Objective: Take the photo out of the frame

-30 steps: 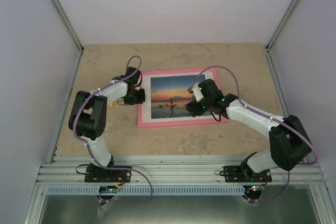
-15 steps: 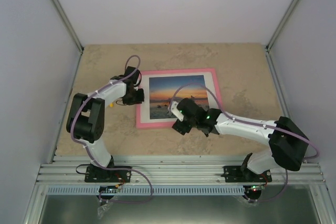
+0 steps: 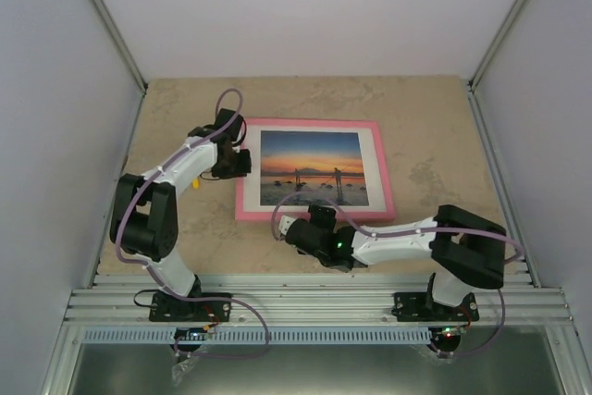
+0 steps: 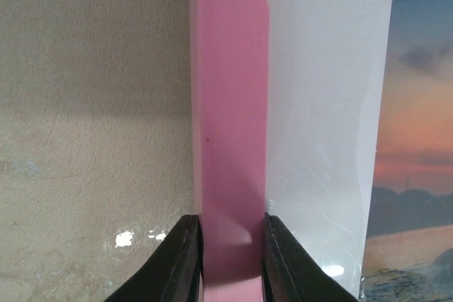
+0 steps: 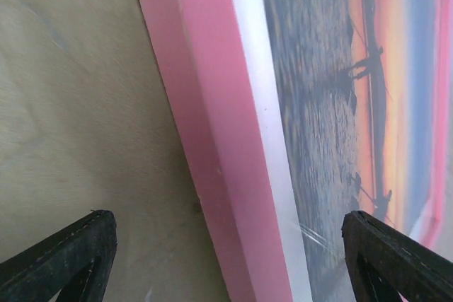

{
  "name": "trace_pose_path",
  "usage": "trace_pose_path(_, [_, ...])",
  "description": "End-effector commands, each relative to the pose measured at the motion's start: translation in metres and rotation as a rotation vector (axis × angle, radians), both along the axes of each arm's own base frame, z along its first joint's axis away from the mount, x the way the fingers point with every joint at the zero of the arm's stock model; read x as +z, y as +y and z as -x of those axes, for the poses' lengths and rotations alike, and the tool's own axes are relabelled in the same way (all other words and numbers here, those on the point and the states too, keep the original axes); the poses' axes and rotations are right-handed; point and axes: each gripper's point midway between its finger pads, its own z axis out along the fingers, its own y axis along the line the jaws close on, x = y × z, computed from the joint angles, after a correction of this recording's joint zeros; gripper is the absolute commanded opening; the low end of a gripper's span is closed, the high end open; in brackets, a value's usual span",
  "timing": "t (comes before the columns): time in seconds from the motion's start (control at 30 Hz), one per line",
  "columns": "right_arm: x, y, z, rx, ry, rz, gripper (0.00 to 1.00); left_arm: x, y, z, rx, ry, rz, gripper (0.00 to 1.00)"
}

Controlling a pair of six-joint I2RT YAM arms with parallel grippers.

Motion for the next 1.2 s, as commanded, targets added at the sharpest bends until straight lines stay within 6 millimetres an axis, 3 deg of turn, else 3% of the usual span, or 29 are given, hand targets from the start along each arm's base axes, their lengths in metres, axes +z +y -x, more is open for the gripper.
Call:
trace_pose_path(0.0, [-0.003, -0.011, -0.022, -0.082, -0.219, 0.108, 0.87, 0.044, -0.016, -0.019, -0.012, -0.119, 0.086, 0.0])
trace_pose_path(0.43, [-0.005, -0.005, -0.037, -0.046, -0.417, 0.148, 0.75, 0.054, -0.018, -0.031, -0.049, -0.114, 0.058, 0.0])
trace_pose_path(0.73, [0.015, 0.0, -0.054, -0.034, -0.518, 0.124, 0.61, 0.056, -0.019, -0.036, -0.066, -0.099, 0.044, 0.0])
trace_pose_path(0.9, [0.033, 0.002, -0.061, -0.026, -0.568, 0.099, 0.47, 0.056, -0.022, -0.039, -0.068, -0.097, 0.058, 0.0])
trace_pose_path(1.17, [0.061, 0.001, -0.064, -0.038, -0.614, 0.079, 0.14, 0.063, -0.023, -0.048, -0.063, -0.111, 0.068, 0.0])
